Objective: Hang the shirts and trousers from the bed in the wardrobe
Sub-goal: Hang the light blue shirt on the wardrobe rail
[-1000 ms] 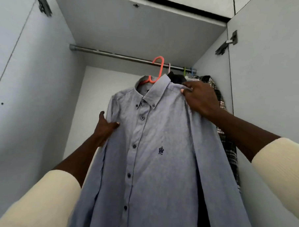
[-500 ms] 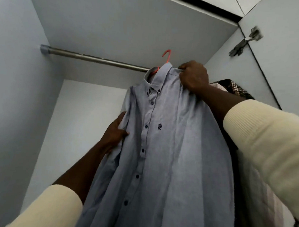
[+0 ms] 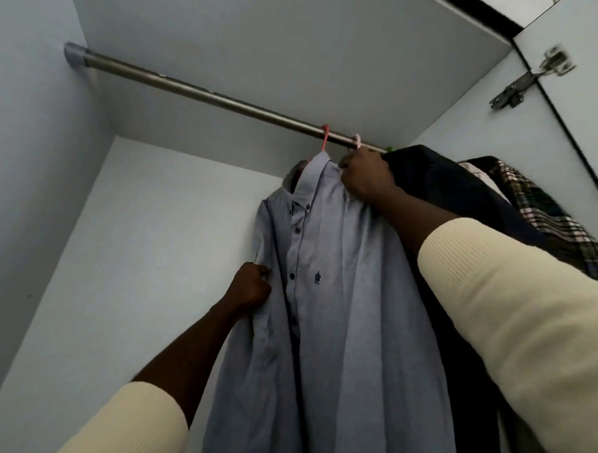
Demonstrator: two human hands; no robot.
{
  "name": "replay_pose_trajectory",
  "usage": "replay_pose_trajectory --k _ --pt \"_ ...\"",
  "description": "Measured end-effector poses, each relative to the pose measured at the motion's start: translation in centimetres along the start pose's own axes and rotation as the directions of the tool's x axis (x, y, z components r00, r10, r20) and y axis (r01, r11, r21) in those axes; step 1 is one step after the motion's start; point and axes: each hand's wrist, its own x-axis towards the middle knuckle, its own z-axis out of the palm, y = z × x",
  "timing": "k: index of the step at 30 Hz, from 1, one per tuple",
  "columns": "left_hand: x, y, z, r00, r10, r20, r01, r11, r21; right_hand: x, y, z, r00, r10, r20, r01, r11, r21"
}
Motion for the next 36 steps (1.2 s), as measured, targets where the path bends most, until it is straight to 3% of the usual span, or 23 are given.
replay_pose_trajectory --k 6,11,16,23,36 --pt "-0.6 -0.8 0.7 0.993 -0.045 0.110 0.032 0.993 0.117 -3.6 -0.6 -0.7 0.952 0.278 -0.127 -0.236 0.932 0.274" --pt "-2.9 -0.5 0.1 0.986 -0.059 0.156 0.006 0.947 0.321 -8.6 -0.8 -1.1 0.883 0.468 0.032 -0.435 0.791 0.430" --pt "-5.8 0.8 -0.7 0.991 -0.040 0.125 -0.015 0.911 0.413 -14.2 0.0 -1.7 0.863 0.475 0.170 -0.502 0.772 0.389" --pt "-13.0 5.3 -0.7 0.985 -0.039 0.166 -0.040 0.893 0.448 -21.6 0.9 -4.2 0.847 0.449 0.285 -0.532 0.705 0.470" --pt "-34.9 14.4 -1.6 0.953 -0.295 0.072 0.206 0.801 0.562 -40.6 2.4 -9.8 0.719 0.407 0.563 -0.692 0.490 0.529"
